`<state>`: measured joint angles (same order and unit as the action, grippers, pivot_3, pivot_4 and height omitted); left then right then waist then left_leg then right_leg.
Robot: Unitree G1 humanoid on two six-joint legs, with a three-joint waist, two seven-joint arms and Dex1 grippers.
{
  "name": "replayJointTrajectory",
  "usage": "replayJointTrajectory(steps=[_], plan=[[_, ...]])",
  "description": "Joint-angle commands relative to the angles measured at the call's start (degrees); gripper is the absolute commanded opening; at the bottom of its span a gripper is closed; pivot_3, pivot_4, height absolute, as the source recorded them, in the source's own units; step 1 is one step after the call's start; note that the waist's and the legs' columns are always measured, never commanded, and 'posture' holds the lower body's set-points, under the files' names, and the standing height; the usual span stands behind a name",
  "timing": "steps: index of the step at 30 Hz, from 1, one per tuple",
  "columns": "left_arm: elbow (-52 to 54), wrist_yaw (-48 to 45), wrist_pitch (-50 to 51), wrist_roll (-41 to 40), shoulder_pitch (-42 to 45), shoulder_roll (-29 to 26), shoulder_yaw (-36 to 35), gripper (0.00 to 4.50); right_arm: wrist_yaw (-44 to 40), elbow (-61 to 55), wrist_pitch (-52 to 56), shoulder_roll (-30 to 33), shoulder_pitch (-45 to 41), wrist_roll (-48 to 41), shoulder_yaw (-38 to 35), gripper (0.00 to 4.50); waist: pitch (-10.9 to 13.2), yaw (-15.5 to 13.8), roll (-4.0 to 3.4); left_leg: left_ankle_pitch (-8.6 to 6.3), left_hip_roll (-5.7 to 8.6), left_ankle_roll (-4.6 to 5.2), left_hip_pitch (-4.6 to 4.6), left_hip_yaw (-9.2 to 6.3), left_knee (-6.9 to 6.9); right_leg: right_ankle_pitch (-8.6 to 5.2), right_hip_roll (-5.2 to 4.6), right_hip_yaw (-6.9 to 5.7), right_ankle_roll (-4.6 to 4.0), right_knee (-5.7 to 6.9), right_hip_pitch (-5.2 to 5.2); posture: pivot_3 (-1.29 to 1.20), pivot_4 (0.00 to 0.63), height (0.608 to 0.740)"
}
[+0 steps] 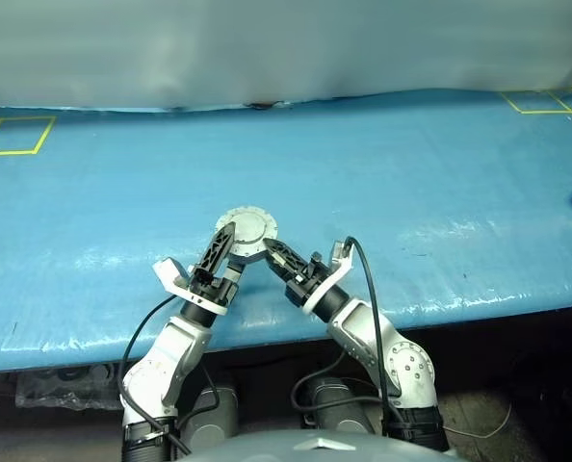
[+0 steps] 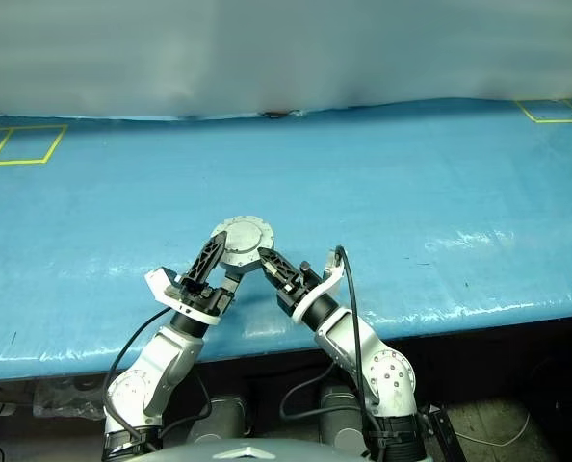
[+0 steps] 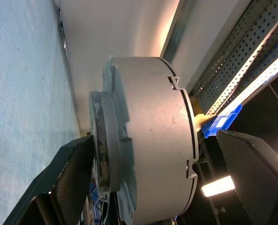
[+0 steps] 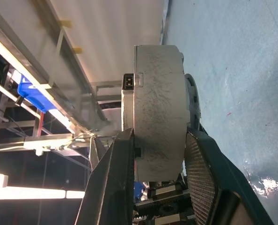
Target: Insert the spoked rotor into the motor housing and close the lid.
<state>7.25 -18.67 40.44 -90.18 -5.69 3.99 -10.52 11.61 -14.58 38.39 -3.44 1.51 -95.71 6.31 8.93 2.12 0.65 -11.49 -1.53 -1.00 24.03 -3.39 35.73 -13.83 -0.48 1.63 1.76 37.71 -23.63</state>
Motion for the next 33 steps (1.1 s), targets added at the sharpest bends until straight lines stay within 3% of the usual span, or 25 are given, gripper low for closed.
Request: replayJointTrajectory(steps=[1, 14, 17, 21, 22, 33], plan=[[0.89, 0.08, -0.07, -0.97, 1.27, 1.62, 0.15, 4.48, -1.21, -4.69, 1.52, -0.97, 0.25, -1.06, 1.85, 1.15, 0.00, -0.01, 0.00, 0.00, 0.00, 0.00, 0.00, -0.01, 0.00, 0.00, 0.00, -0.01, 0.00, 0.00, 0.00, 0.00, 0.150, 0.740], [-1.96, 4.18, -1.29, 2.78, 3.16, 0.60, -1.48, 4.48, -4.75, -5.95, 5.32, 2.59, -0.07, 3.47, 3.55, 1.15, 0.00, -0.03, 0.00, 0.00, -0.02, 0.00, 0.01, -0.02, -0.04, -0.01, 0.04, -0.02, -0.02, -0.01, -0.02, 0.00, 0.150, 0.740], [-2.19, 4.92, -1.03, 3.35, 3.40, 0.43, -1.75, 3.89, -5.50, -5.76, 5.78, 2.70, -0.19, 4.10, 3.54, 1.15, 0.00, -0.11, 0.01, 0.00, 0.01, 0.00, 0.03, -0.03, -0.01, -0.01, 0.01, -0.04, -0.02, -0.02, -0.01, 0.00, 0.150, 0.740], [-2.44, 3.70, 0.12, 3.49, 3.82, 0.01, -1.97, 2.61, -6.18, -5.51, 5.99, 2.42, -0.32, 4.98, 3.47, 1.15, 0.00, -0.06, 0.01, 0.00, 0.02, 0.00, 0.04, -0.02, 0.04, 0.00, 0.00, -0.03, 0.00, -0.01, 0.01, 0.00, 0.150, 0.740], [-2.48, 3.46, 0.54, 3.51, 3.89, -0.19, -1.94, 2.46, -6.30, -5.45, 6.01, 2.34, -0.34, 5.21, 3.43, 1.15, 0.00, -0.03, 0.01, 0.00, 0.02, 0.00, 0.04, -0.03, 0.04, 0.00, 0.00, -0.03, 0.00, -0.01, 0.00, 0.00, 0.150, 0.740], [-1.79, 3.92, 1.48, 3.78, 3.93, -0.58, -2.08, 2.46, -7.62, -4.95, 5.34, 0.90, -0.15, 7.30, 2.33, 1.15, 0.00, -0.04, 0.01, 0.00, 0.01, 0.00, 0.03, -0.03, 0.03, 0.00, 0.01, -0.04, 0.00, -0.01, 0.00, 0.00, 0.150, 0.740]])
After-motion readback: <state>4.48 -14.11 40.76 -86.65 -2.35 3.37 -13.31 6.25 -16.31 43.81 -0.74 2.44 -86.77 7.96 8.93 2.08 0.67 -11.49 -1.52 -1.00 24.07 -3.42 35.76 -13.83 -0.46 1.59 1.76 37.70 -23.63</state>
